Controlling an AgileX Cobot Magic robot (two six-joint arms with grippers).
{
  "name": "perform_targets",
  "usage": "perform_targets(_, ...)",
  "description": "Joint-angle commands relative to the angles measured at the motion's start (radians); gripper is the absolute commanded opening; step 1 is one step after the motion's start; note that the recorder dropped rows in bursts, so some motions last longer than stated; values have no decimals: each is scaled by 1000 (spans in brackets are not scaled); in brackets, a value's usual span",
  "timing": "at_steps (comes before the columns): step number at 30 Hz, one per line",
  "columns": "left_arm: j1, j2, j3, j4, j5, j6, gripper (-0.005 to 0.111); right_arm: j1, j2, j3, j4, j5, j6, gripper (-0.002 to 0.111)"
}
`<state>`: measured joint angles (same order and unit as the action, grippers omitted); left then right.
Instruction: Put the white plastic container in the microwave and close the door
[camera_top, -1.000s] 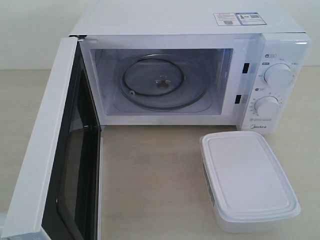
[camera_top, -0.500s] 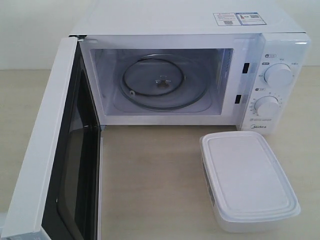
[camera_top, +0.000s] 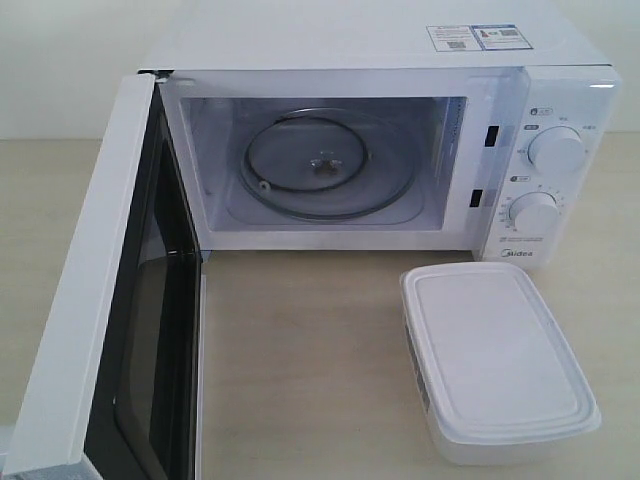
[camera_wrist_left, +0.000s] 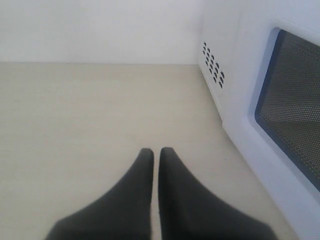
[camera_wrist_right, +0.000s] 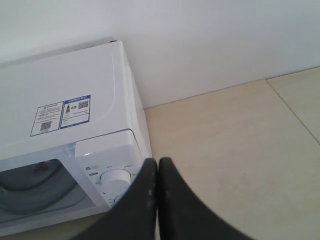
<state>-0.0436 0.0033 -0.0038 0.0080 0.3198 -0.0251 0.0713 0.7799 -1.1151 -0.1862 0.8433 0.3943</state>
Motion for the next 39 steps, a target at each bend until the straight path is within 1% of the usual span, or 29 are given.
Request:
perform_targets(1,2,-3,4,1,-5,-8,4,-2,-4,-4,-1,31,-3,0)
perform_targets(7,2,-3,4,1,-5,-8,4,10,-4,-4,48,58,-65,0)
perform_targets(12,2,-3,4,1,-5,-8,4,116,-2,-4,41,60,-142,0)
perform_targets(14,2,-3,4,1,-5,-8,4,139,-2,-4,39,60,-142,0)
perform_targets(17,2,-3,4,1,-5,-8,4,140,0,-4,22,63,-140,0)
perform_targets(21,2,-3,4,1,-5,-8,4,147,22,-3,46,70,-139,0)
perform_targets(28,2,-3,4,1,-5,-8,4,147,118,-3,282,187,-241,0)
perform_targets(31,2,-3,4,1,-5,-8,4,147,164,-3,352,227,-289,0)
perform_targets(39,2,-3,4,1,-5,-8,4,147,208,-3,660,231,-472,0)
